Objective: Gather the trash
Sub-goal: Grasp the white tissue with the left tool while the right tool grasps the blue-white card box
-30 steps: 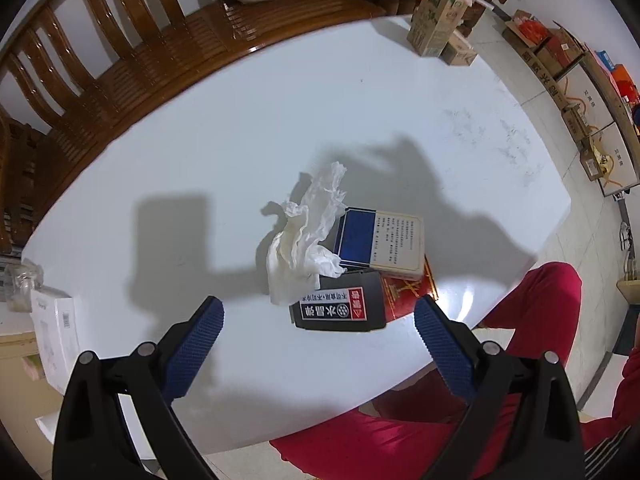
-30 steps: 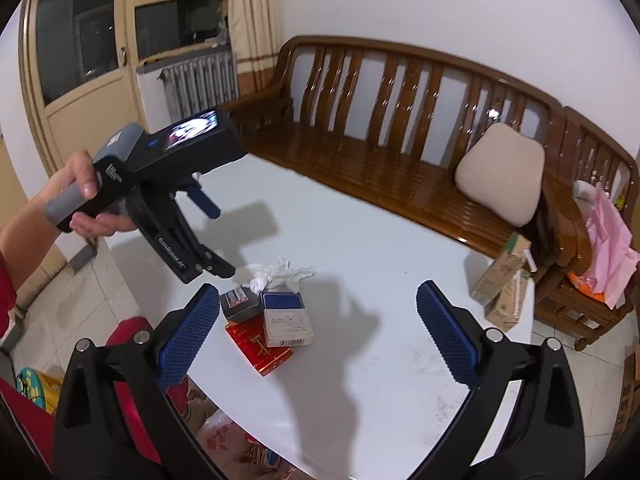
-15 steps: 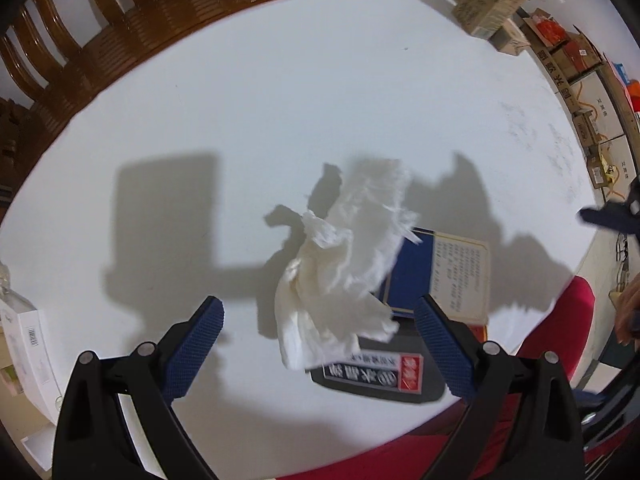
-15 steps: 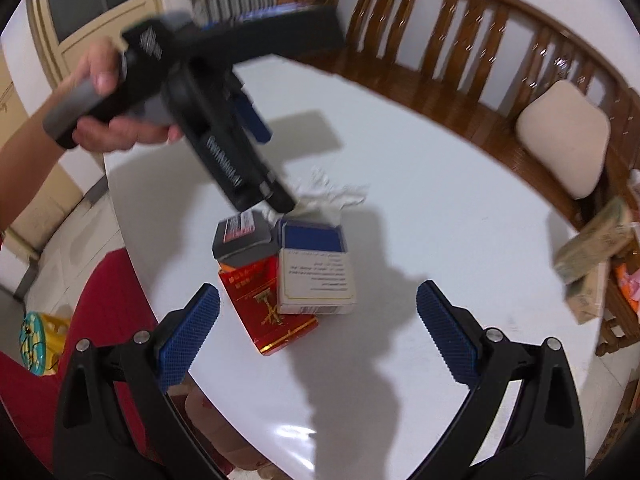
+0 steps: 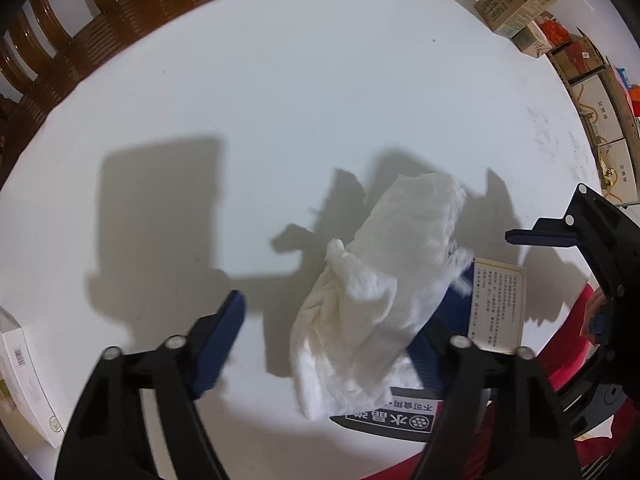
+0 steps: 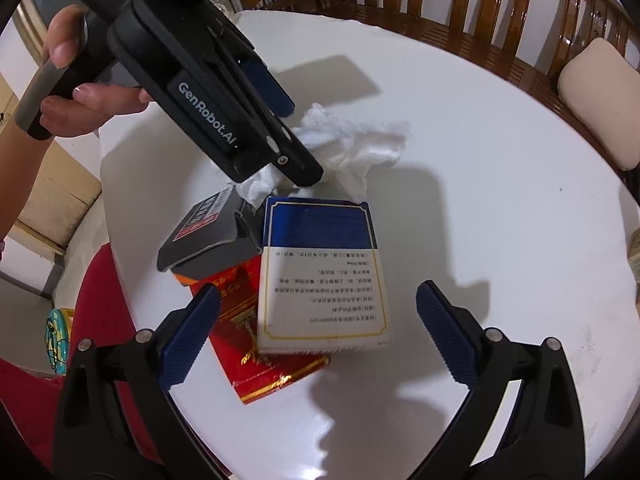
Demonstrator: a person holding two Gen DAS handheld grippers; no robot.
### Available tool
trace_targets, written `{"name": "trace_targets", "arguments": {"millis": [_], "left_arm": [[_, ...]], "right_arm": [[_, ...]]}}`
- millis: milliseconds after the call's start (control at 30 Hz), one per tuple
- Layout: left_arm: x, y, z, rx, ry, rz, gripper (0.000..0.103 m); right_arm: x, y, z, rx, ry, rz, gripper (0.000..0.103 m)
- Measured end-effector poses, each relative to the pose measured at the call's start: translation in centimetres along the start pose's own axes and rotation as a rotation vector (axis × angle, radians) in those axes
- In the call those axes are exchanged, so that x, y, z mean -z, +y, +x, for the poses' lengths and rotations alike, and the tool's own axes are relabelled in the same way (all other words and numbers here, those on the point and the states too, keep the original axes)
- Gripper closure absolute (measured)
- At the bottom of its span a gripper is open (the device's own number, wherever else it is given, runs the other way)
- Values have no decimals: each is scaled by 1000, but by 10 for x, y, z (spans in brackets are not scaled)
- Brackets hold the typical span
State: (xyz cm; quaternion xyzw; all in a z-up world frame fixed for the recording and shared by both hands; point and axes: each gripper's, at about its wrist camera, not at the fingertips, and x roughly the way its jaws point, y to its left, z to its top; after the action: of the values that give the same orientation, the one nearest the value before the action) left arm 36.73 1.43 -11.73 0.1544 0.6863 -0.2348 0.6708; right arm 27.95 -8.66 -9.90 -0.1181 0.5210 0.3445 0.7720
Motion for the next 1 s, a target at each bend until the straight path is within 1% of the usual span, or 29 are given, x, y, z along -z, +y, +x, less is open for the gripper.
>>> {"name": "trace_targets", "arguments": {"millis": [67, 100, 133, 200, 267, 333, 400, 500, 600, 667, 800, 900, 1000], "left_arm": [[0, 3, 2, 0, 0, -6, 41], [-1, 4, 3, 0, 3, -11, 47], [-1, 7, 5, 7, 7, -23, 57], [-1, 10, 8, 10, 17, -42, 66], [-1, 11, 9, 13, 14, -47, 67], [1, 12, 9, 13, 3, -50, 74], [2, 13, 7, 5, -14, -54, 76], [4, 15, 6, -10, -35, -61, 77], [6, 20, 5, -27, -55, -92, 77], [7, 24, 4, -22, -64, -129, 77], [13, 41, -1, -15, -74, -183, 82], [12, 38, -10, -10, -86, -204, 82], [14, 38, -27, -17, -120, -214, 83]], "right_arm": [[-1, 0, 1, 4, -5, -2, 16], [-1, 0, 2, 1, -6, -4, 29], [-1, 1, 2, -1, -5, -5, 41], [-2, 0, 5, 8, 9, -6, 41], [-5, -2, 7, 12, 12, -5, 41], [-7, -3, 7, 11, 14, -2, 41], [-5, -3, 5, 8, 14, -1, 42], [-6, -4, 4, 18, 8, 8, 43], [-5, -3, -1, 67, -6, 2, 43], [-4, -4, -6, 79, -16, 17, 43], [-2, -9, -20, 124, -40, 43, 43], [-1, -14, -32, 151, -60, 67, 43], [4, -16, -49, 194, -87, 84, 43]]}}
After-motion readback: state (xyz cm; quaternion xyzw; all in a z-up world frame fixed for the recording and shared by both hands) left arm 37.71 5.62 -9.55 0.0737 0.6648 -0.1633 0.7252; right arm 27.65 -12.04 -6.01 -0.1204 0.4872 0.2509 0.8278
